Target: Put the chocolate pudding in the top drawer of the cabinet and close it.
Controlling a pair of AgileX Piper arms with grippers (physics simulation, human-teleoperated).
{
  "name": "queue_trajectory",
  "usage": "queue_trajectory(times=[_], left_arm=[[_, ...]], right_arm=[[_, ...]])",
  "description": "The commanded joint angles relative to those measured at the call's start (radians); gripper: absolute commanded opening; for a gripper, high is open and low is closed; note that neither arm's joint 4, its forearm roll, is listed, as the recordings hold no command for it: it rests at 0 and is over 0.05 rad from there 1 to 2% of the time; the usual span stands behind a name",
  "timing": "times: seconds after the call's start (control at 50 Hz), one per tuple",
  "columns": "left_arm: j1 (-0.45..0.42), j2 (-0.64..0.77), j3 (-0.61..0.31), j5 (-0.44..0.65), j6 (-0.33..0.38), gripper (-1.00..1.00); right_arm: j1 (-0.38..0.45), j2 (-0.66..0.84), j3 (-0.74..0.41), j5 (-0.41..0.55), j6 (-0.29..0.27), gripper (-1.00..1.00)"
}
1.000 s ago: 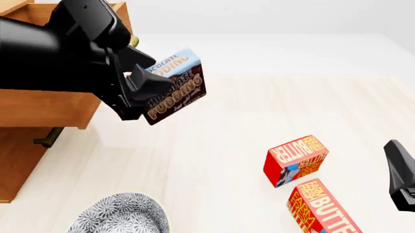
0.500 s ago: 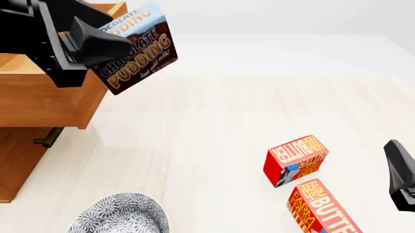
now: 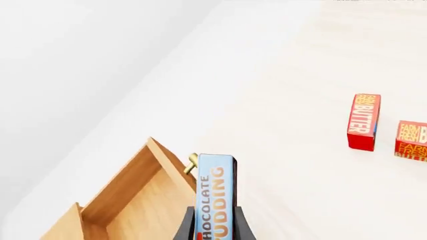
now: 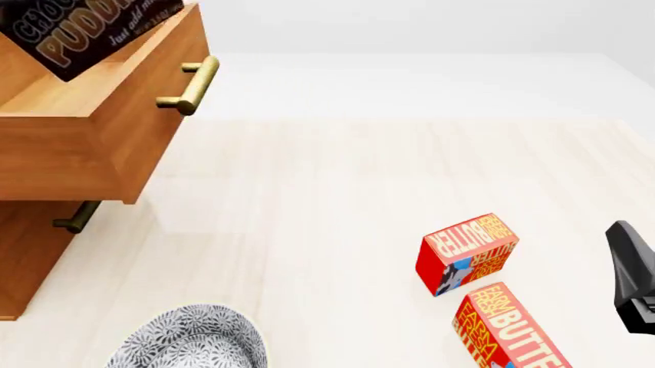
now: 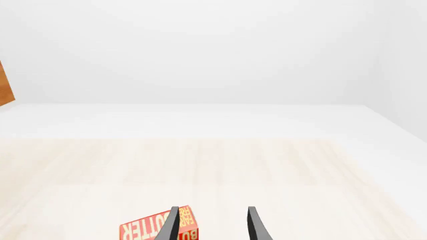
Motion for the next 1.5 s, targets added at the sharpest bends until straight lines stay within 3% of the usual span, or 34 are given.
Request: queue_trajectory(times=[0.02,0.08,0.14,0.3,0.34,0.38,0.54,0.58,0.66,0.86,0.98,1.0,1.26,1.28,1.38,1.5], left_arm=[[0.1,-0.022,-0.074,0.045,0.0,-1.0],[0.144,-0.028,-0.061,0.031,0.019,-1.0],[0.159,-0.001,-0.087,0.038,-0.022,-1.0],[0.207,0.022,-0.063,-0.008,-0.017,-1.0],[0.22,0.06,-0.081,-0.005,-0.062,-1.0],[0.224,0.071,-0.077,-0.025,-0.057,-1.0],[0.341,0.099,-0.019,-0.105,-0.055,-1.0],[0.334,0.122,-0.018,-0.109,-0.087,-1.0],[0.367,0.107,0.001,-0.12,-0.064,-1.0],[0.396,0.145,0.04,-0.136,-0.113,-1.0],[0.442,0.135,0.082,-0.177,-0.096,-1.0],[0.423,0.154,0.075,-0.166,-0.132,-1.0],[0.516,0.178,0.174,-0.279,-0.132,-1.0],[0.483,0.212,0.167,-0.269,-0.161,-1.0],[0.537,0.22,0.214,-0.328,-0.128,-1.0],[0.521,0.252,0.211,-0.339,-0.152,-1.0]], right_arm=[[0.0,-0.002,0.001,0.001,0.0,1.0],[0.0,-0.002,0.001,0.001,0.0,1.0],[0.0,-0.002,0.001,0.001,0.0,1.0],[0.0,-0.002,0.001,0.001,0.0,1.0],[0.0,-0.002,0.001,0.001,0.0,1.0],[0.0,-0.002,0.001,0.001,0.0,1.0],[0.0,-0.002,0.001,0.001,0.0,1.0],[0.0,-0.002,0.001,0.001,0.0,1.0],[0.0,-0.002,0.001,0.001,0.0,1.0],[0.0,-0.002,0.001,0.001,0.0,1.0],[0.0,-0.002,0.001,0.001,0.0,1.0],[0.0,-0.002,0.001,0.001,0.0,1.0],[0.0,-0.002,0.001,0.001,0.0,1.0],[0.0,-0.002,0.001,0.001,0.0,1.0],[0.0,-0.002,0.001,0.001,0.0,1.0],[0.0,-0.002,0.001,0.001,0.0,1.0]])
